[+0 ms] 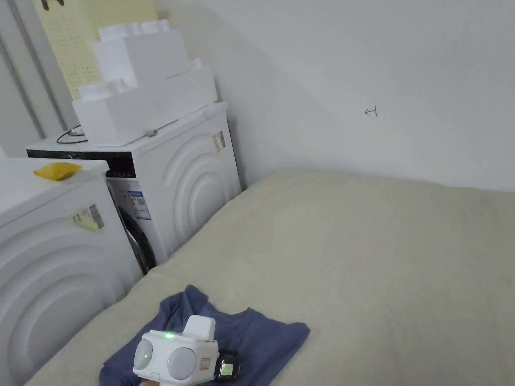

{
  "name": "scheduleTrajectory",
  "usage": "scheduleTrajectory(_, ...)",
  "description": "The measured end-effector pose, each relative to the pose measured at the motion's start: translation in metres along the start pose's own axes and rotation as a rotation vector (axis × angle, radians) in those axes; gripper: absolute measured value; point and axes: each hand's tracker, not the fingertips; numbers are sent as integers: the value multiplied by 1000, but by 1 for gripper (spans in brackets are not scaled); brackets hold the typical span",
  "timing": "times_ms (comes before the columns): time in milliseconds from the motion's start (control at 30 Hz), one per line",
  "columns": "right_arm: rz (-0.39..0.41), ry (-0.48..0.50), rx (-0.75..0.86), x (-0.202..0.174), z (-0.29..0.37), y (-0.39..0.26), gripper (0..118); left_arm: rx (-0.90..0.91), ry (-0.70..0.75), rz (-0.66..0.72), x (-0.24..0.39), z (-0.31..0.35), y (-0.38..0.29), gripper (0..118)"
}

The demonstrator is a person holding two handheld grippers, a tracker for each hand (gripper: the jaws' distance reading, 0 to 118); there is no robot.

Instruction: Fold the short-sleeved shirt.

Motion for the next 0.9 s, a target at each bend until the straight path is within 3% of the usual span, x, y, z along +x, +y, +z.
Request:
scheduleTrajectory(167, -10, -40, -35, 8, -15, 4, 4, -55, 38, 23, -13, -47, -4, 95)
scheduleTrajectory(267, -37, -37, -45, 12, -19, 3, 4, -2, -4, 67, -21, -48, -15, 101)
scheduleTrajectory(333, -33, -36, -57, 12, -21, 1, 4, -1, 1, 73, -17, -45, -14, 96)
scheduleTrajectory(367, -28, -39, -62, 11, -22, 0, 4, -19, 19, 69, -13, -44, -10, 90)
scheduleTrajectory(400, -24, -42, -65, 11, -22, -1, 4, -15, 17, 70, -10, -39, -10, 75)
scheduleTrajectory(433, -23, -41, -69, 10, -21, -2, 4, 5, 7, 64, -8, -35, -10, 54)
scheduleTrajectory(467, -26, -37, -70, 10, -20, -4, 4, 42, 11, 48, -4, -31, -10, 21)
scheduleTrajectory(500, -28, -31, -70, 10, -19, -5, 4, 48, 36, 38, 0, -31, -9, 1)
scheduleTrajectory(567, -28, -20, -79, 10, -18, -7, 4, 28, 50, 28, 4, -39, -12, 1)
scheduleTrajectory(700, -14, -29, -73, 12, -11, -6, 4, 50, -22, 213, -16, -27, -6, 0)
scheduleTrajectory(900, -29, 9, -13, 18, 7, -1, 4, 282, -9, 166, -20, 84, 38, 0)
